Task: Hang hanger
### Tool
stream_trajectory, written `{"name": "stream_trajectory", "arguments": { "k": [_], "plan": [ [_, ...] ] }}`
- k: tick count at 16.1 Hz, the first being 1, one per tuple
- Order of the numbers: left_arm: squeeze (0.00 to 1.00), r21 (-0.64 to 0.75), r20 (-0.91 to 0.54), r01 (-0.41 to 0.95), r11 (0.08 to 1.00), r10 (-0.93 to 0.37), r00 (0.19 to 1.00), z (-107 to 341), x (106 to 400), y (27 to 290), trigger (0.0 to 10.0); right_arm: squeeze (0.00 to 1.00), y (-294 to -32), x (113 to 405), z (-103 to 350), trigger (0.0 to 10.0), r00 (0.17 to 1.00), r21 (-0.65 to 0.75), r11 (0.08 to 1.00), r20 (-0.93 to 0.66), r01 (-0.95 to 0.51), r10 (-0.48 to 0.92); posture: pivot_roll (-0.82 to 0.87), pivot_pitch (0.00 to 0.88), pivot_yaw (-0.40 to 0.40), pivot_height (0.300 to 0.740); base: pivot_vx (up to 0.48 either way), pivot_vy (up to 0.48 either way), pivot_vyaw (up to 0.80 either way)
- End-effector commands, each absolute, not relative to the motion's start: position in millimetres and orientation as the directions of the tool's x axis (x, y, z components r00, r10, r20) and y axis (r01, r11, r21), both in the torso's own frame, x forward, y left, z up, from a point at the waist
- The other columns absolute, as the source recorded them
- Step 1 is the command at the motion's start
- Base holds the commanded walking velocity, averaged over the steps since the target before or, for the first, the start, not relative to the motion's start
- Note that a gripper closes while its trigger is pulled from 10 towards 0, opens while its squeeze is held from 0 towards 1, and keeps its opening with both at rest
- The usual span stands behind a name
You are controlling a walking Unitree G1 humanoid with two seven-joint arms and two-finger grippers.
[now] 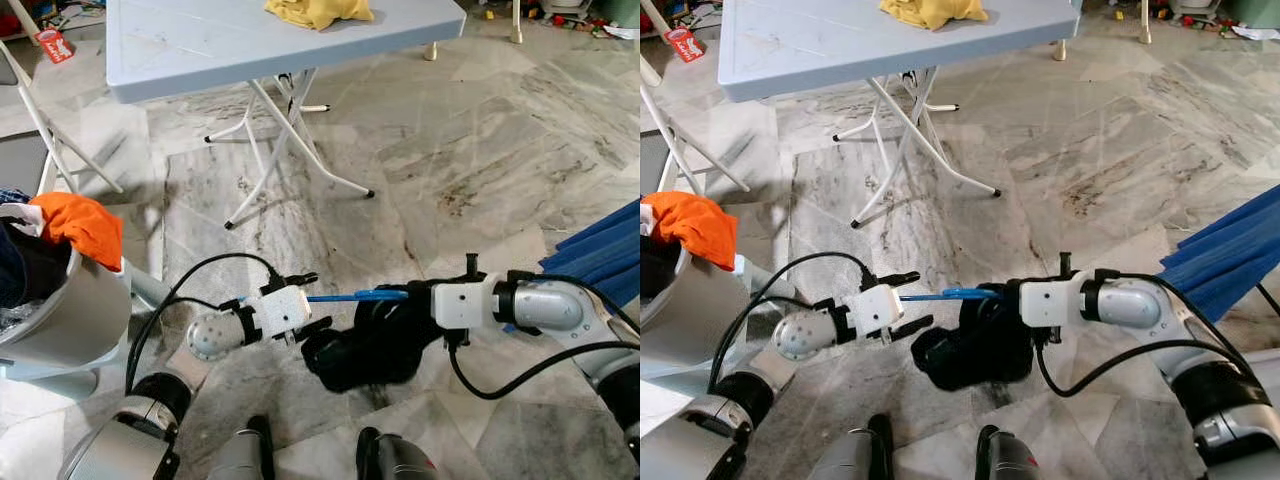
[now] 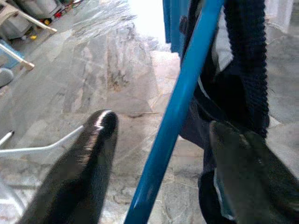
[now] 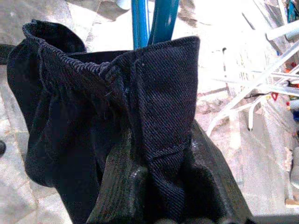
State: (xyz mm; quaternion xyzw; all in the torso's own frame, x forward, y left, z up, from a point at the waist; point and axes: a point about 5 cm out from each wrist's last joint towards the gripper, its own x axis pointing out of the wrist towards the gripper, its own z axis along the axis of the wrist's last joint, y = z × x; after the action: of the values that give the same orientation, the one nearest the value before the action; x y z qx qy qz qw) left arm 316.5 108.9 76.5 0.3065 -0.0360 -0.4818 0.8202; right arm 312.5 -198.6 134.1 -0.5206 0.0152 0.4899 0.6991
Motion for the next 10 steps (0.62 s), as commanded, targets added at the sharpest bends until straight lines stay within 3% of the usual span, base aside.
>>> {"name": "stream_trajectory", "arguments": {
  "k": [1, 10],
  "plan": [
    [0.0, 0.535, -0.254, 0.777, 0.333, -0.813, 0.524, 76.8, 317.4, 111.5, 0.0, 0.0, -196.4, 309.7, 134.3, 10.0, 0.507, -0.717, -0.044, -0.534, -0.696, 0.676, -0.13, 0.244, -0.006, 0.74, 0.0, 0.0, 0.0],
    [0.0, 0.511, -0.266, 0.798, 0.318, -0.825, 0.499, 76.5, 317.6, 107.0, 0.0, 0.0, -190.4, 308.3, 131.3, 10.0, 0.492, -0.712, -0.055, -0.537, -0.7, 0.685, -0.13, 0.244, -0.011, 0.74, 0.0, 0.0, 0.0]
  ]
}}
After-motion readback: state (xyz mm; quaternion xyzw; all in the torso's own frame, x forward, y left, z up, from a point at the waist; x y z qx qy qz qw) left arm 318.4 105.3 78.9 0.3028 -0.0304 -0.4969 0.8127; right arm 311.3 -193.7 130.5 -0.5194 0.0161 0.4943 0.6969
